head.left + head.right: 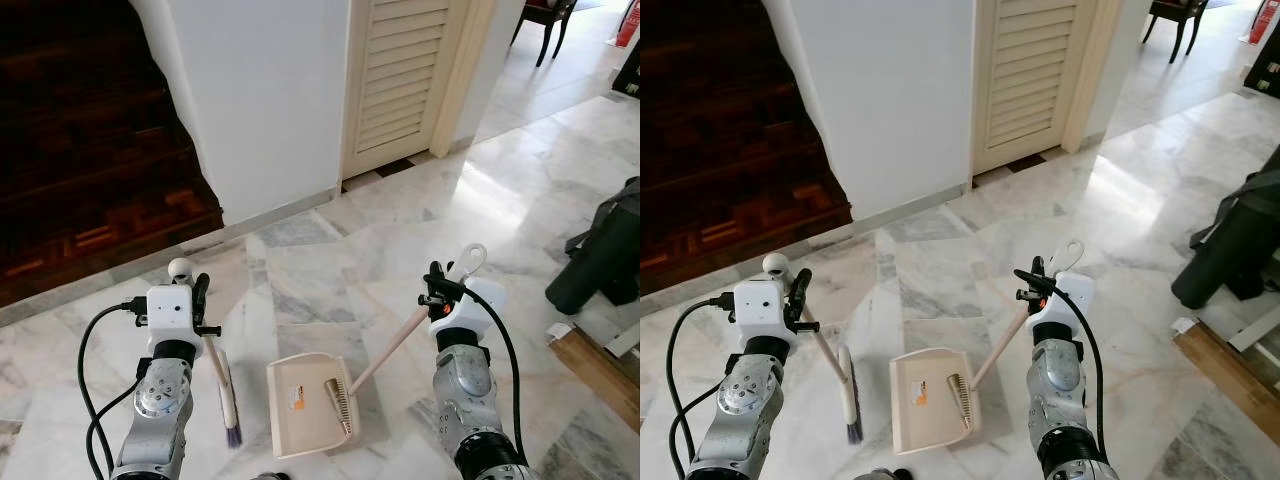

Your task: Sweep floor

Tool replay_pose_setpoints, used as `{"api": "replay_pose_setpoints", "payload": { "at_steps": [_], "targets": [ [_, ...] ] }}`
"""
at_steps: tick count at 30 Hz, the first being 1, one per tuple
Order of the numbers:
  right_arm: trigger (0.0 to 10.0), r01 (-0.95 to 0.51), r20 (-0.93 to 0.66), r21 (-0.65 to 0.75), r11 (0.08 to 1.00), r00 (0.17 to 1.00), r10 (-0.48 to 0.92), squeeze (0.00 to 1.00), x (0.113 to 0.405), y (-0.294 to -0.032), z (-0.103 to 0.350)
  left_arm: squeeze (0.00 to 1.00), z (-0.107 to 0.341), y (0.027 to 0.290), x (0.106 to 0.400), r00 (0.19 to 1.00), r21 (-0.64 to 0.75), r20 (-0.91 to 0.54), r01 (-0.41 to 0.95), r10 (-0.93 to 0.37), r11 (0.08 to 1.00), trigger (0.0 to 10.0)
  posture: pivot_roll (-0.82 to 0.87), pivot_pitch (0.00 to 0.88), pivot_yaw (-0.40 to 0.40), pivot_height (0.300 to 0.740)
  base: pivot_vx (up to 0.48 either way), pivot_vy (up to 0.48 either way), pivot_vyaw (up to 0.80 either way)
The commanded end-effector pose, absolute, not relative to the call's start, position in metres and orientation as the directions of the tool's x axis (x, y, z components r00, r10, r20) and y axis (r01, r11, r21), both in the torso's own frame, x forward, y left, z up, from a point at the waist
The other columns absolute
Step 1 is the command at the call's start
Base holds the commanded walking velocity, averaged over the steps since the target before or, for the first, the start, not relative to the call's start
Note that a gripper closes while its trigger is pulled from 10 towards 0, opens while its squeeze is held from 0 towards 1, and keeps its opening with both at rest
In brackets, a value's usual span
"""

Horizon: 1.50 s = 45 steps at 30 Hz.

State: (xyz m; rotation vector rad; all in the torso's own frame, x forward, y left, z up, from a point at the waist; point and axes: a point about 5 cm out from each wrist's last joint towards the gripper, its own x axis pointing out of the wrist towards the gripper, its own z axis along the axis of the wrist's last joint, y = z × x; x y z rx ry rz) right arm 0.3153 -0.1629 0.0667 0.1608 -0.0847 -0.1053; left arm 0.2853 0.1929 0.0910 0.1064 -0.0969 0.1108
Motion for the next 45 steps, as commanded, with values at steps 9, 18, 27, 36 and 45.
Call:
{"api": "replay_pose_setpoints", "payload": {
  "at_steps": [9, 18, 27, 36, 45],
  "targets": [
    [10.0, 0.077, 0.113, 0.184, 0.98, 0.989, -0.099, 0.0, 0.3204, -0.1574, 0.0755, 0.0, 0.0996, 0.1941, 0.2853, 0.984, 0.098, 0.145, -0.117, 0.102, 0.988, 10.0, 0.14, 0.0, 0.023, 0.74, 0.0, 0.261, 0.0],
    [10.0, 0.076, 0.113, 0.167, 0.983, 0.989, -0.096, 0.0, 0.3208, -0.1595, 0.0763, 0.0, 0.1006, 0.1937, 0.2861, 0.984, 0.095, 0.146, -0.121, 0.107, 0.988, 10.0, 0.14, 0.016, 0.018, 0.74, 0.0, 0.265, 0.0],
    [10.0, 0.071, 0.111, 0.173, 0.982, 0.99, -0.091, 0.0, 0.3214, -0.1581, 0.0763, 0.0, 0.1011, 0.1941, 0.2868, 0.983, 0.093, 0.145, -0.124, 0.11, 0.988, 10.0, 0.14, 0.029, 0.018, 0.74, 0.0, 0.273, 0.27],
    [10.0, 0.075, 0.104, 0.177, 0.981, 0.99, -0.094, 0.0, 0.3214, -0.1583, 0.0753, 0.0, 0.1018, 0.1951, 0.2875, 0.983, 0.094, 0.145, -0.126, 0.112, 0.988, 10.0, 0.15, 0.032, 0.02, 0.74, 0.0, 0.275, 0.0],
    [10.0, 0.073, 0.103, 0.179, 0.981, 0.99, -0.092, 0.0, 0.3213, -0.1583, 0.075, 0.0, 0.1021, 0.1949, 0.288, 0.983, 0.095, 0.145, -0.125, 0.111, 0.988, 10.0, 0.14, 0.035, 0.02, 0.74, 0.0, 0.276, 0.0]
  ]
}}
